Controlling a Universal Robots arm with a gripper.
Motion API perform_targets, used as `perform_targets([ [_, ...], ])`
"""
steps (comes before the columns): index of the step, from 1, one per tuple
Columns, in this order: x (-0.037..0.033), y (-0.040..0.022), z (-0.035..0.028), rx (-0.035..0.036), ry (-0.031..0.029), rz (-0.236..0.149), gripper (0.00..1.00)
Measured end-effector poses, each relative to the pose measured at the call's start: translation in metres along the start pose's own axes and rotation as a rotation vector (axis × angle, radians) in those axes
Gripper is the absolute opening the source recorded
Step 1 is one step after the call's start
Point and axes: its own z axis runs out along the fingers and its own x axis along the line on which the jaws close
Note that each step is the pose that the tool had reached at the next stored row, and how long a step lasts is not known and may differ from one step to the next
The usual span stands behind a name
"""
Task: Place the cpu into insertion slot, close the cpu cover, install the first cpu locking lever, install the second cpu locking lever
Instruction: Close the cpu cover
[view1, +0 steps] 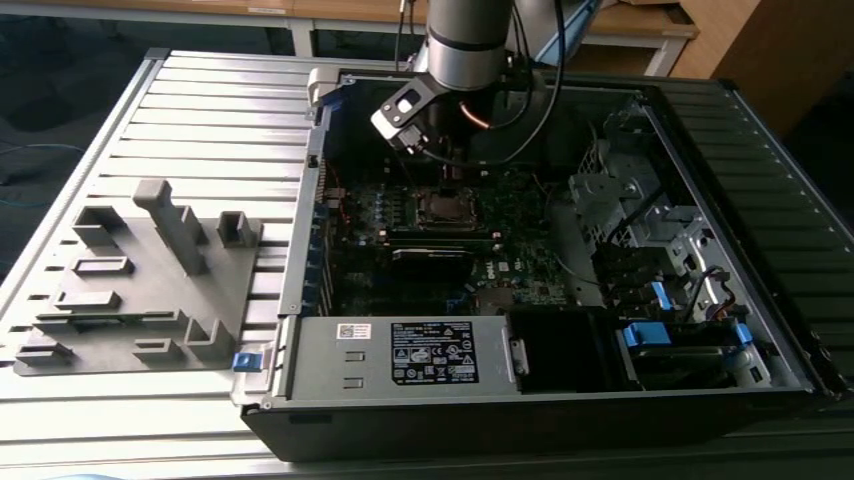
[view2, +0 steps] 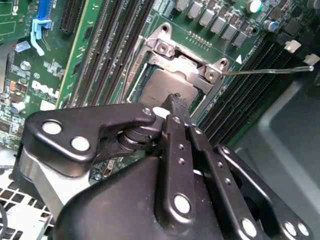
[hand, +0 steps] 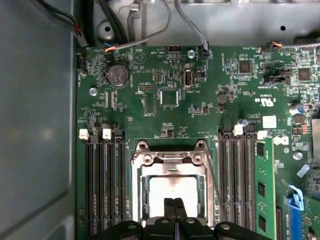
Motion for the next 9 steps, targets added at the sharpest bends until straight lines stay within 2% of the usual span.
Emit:
perform_targets([
  [4,-0.0016,0.0001,0.0020,-0.0001,0.0002,0.000,0.11],
  [9,-0.0027,-0.0001,0.0079,-0.0001,0.0003,-0.003,0.11],
])
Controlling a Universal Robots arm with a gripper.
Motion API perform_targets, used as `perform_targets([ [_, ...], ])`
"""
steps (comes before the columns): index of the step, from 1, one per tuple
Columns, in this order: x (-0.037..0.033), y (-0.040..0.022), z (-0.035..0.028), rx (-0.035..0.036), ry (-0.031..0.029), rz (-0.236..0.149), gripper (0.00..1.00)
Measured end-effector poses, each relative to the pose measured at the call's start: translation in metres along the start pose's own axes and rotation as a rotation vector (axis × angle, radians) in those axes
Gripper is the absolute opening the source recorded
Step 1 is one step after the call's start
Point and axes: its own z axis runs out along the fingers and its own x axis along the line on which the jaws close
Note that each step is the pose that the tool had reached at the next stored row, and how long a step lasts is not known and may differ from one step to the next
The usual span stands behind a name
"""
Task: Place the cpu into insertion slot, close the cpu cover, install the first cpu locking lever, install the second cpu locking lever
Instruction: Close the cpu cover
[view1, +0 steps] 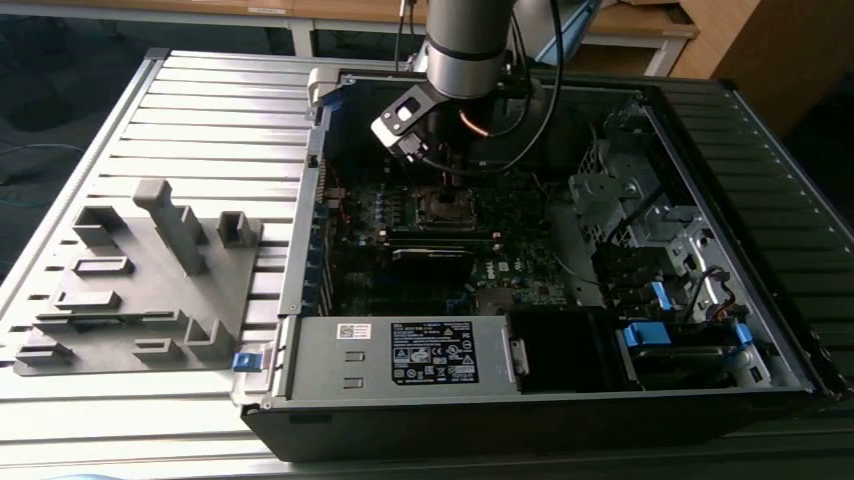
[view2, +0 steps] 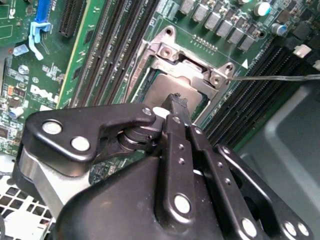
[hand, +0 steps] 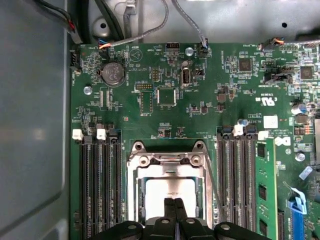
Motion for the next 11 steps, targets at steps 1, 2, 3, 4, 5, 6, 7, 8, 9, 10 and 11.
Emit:
perform_targets([
  [1,-0.0001,0.0000,0.0003,0.0000,0.0000,-0.002,0.11],
  [2,-0.0001,0.0000,0.0004,0.0000,-0.0001,-0.003,0.11],
  [3,-0.0001,0.0000,0.0004,0.0000,-0.0002,-0.004,0.11],
  [4,-0.0001,0.0000,0.0004,0.0001,-0.0002,-0.004,0.11],
  [5,0.0000,0.0000,0.0005,0.0000,-0.0001,-0.004,0.11],
  [6,0.0000,0.0000,0.0005,0.0000,0.0000,-0.004,0.11],
  [7,0.0000,0.0000,0.0005,-0.0001,0.0000,-0.004,0.11],
  [8,0.0000,0.0000,0.0005,-0.0001,0.0000,-0.004,0.11],
  [9,0.0000,0.0000,0.0005,-0.0001,0.0001,-0.009,0.11],
  [10,0.0000,0.0000,0.0006,-0.0005,0.0006,-0.022,0.11],
  [11,0.0000,0.0000,0.0006,-0.0008,0.0011,-0.036,0.11],
])
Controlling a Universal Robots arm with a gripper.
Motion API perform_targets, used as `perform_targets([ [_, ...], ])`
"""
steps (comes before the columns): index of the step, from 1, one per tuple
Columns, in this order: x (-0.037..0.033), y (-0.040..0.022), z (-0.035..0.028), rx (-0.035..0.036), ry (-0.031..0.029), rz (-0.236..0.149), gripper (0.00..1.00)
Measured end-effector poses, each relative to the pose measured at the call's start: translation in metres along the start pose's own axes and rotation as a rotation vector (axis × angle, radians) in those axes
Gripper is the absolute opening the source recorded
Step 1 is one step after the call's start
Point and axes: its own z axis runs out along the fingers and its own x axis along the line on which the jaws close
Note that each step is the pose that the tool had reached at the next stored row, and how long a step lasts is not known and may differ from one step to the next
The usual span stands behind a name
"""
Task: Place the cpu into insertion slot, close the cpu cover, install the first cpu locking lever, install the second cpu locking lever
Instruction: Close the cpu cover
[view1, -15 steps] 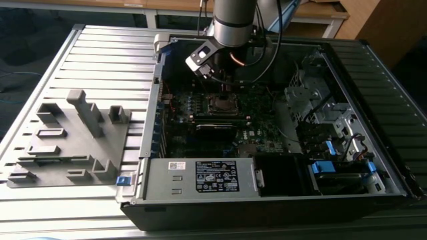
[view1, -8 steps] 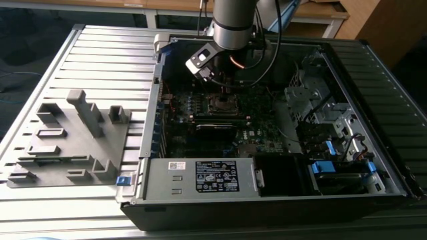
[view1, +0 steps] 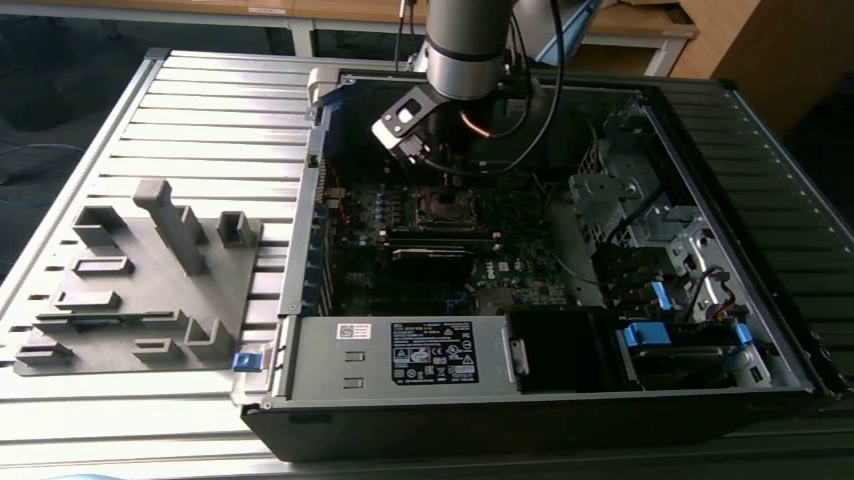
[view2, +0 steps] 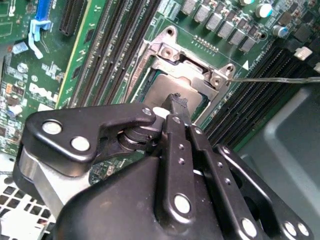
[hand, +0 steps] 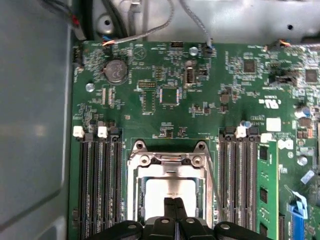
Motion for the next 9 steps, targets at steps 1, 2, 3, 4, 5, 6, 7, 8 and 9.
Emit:
perform_targets([
  [1,0.0000,-0.0001,0.0000,-0.0005,0.0008,-0.030,0.11],
  [2,0.0000,-0.0001,0.0001,-0.0009,0.0013,-0.044,0.11],
  [3,0.0000,-0.0001,0.0001,-0.0012,0.0017,-0.059,0.11],
  [4,0.0000,-0.0001,0.0001,-0.0014,0.0020,-0.073,0.11],
  [5,0.0000,-0.0001,0.0001,-0.0018,0.0025,-0.087,0.11],
  [6,0.0000,-0.0001,0.0001,-0.0021,0.0029,-0.102,0.11],
  [7,0.0000,-0.0001,0.0002,-0.0024,0.0033,-0.115,0.11],
  [8,0.0000,-0.0001,0.0002,-0.0026,0.0036,-0.125,0.11],
  [9,0.0000,-0.0002,0.0002,-0.0027,0.0038,-0.132,0.11],
])
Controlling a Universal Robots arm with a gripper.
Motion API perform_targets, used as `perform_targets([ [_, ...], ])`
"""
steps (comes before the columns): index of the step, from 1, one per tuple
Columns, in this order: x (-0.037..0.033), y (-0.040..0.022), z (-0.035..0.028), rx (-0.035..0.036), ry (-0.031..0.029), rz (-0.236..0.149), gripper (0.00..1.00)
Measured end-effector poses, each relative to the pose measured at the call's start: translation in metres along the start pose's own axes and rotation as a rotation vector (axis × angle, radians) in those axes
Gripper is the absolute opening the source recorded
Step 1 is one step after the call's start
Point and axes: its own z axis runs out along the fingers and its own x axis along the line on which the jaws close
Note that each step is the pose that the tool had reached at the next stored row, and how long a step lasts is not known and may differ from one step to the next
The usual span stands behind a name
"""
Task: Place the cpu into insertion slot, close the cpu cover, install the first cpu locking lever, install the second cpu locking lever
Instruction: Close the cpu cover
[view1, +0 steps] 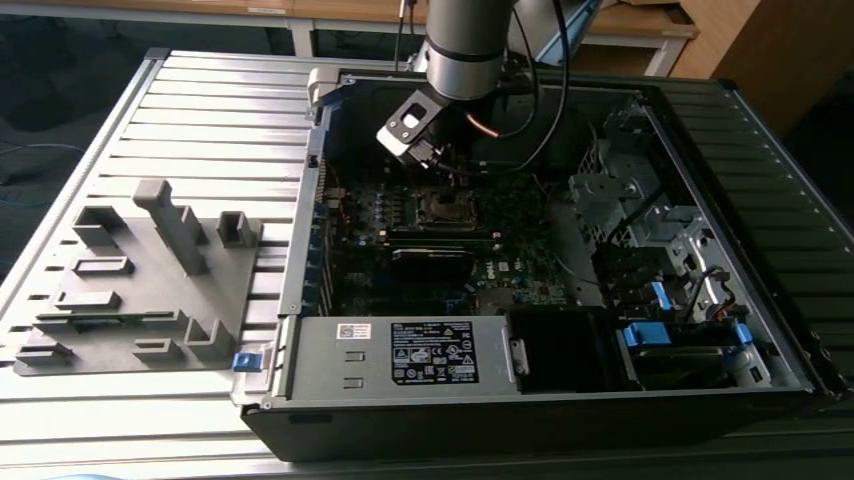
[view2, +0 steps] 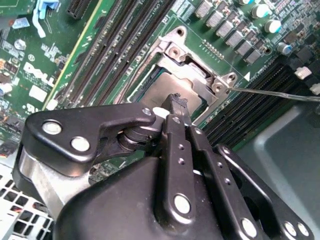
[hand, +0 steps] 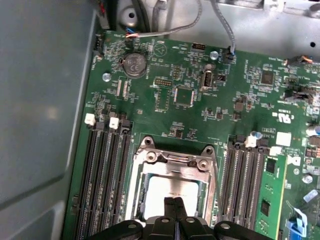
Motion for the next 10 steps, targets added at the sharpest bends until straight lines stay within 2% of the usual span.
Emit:
perform_targets([
  [7,0.0000,0.0000,0.0000,-0.0002,0.0003,-0.007,0.11],
  [10,0.0000,0.0000,0.0000,-0.0009,0.0012,-0.040,0.11],
])
